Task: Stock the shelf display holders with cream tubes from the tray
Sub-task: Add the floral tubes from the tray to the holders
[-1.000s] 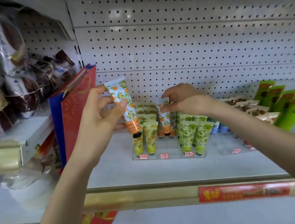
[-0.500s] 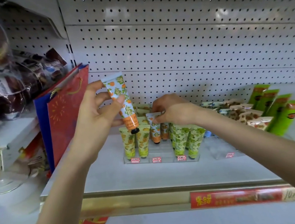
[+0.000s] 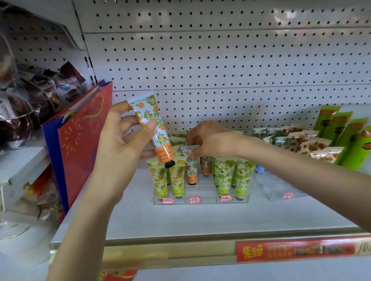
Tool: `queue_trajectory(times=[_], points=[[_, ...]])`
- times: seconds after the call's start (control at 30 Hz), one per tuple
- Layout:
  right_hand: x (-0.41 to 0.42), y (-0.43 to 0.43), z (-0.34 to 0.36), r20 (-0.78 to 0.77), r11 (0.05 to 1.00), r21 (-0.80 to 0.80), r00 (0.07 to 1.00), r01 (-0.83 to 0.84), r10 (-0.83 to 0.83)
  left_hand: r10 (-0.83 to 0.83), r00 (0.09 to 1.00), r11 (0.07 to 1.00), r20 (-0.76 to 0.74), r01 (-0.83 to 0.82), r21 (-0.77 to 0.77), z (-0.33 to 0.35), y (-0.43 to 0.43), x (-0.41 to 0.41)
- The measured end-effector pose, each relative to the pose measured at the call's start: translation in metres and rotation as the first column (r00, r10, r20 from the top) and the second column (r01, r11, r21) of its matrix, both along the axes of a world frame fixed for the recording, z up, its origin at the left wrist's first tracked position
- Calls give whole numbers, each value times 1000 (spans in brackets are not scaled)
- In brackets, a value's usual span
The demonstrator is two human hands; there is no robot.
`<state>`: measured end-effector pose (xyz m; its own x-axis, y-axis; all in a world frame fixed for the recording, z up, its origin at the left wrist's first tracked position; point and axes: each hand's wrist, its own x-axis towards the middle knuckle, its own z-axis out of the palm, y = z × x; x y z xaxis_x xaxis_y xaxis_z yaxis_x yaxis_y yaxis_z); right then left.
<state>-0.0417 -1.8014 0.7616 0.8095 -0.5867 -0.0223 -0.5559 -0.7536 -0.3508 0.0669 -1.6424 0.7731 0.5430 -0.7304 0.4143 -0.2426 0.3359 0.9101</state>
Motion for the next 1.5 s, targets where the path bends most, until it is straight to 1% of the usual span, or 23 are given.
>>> queue_trajectory(times=[0.27, 0.5, 0.57, 0.63, 0.7, 0.8, 0.83, 0.9, 1.1, 1.3, 1.37, 1.4, 1.47, 1.5], points=[[3, -2, -2, -30, 1000, -1, 1000, 1, -1, -6, 1000, 1000, -3, 6, 13, -2, -2, -2], [-5, -4, 5, 9, 998, 62, 1000, 7, -7, -34, 999, 999, -9, 34, 9, -5, -4, -3], [-7, -6, 11, 16, 999, 52, 1000, -4, 4, -46, 999, 999, 1, 46, 9, -6, -4, -5], [-12, -8, 22, 75, 1000, 7, 997, -10, 10, -58, 998, 998, 17, 58, 10, -6, -5, -7], [-19, -8, 37, 208, 1000, 7, 978, -14, 12, -75, 997, 997, 30, 75, 9, -5, -6, -9], [-30, 2, 63, 429, 979, 181, 903, -92, 6, -108, 993, 994, 40, 107, 21, -5, -11, -14], [-33, 7, 69, 466, 966, 229, 885, -120, 0, -118, 992, 993, 43, 117, 27, -5, -13, -16], [-38, 16, 77, 501, 953, 260, 865, -156, 5, -135, 989, 991, 60, 133, 35, -5, -17, -19], [-50, 27, 75, 522, 960, 213, 852, -183, 47, -138, 989, 990, 50, 137, 19, -10, -30, -26], [-59, 24, 72, 443, 957, 228, 894, -181, 64, -142, 987, 990, 75, 140, 31, -14, -39, -32], [-60, 23, 70, 421, 961, 216, 905, -171, 66, -141, 985, 989, 102, 136, 56, -15, -41, -35], [-60, 22, 69, 414, 963, 211, 908, -168, 68, -132, 981, 990, 138, 123, 74, -15, -41, -36], [-60, 19, 66, 402, 965, 205, 913, -162, 68, -90, 954, 990, 285, 54, 132, -16, -37, -35], [-60, 17, 64, 398, 966, 205, 915, -155, 62, -53, 913, 985, 405, -20, 174, -18, -33, -34]])
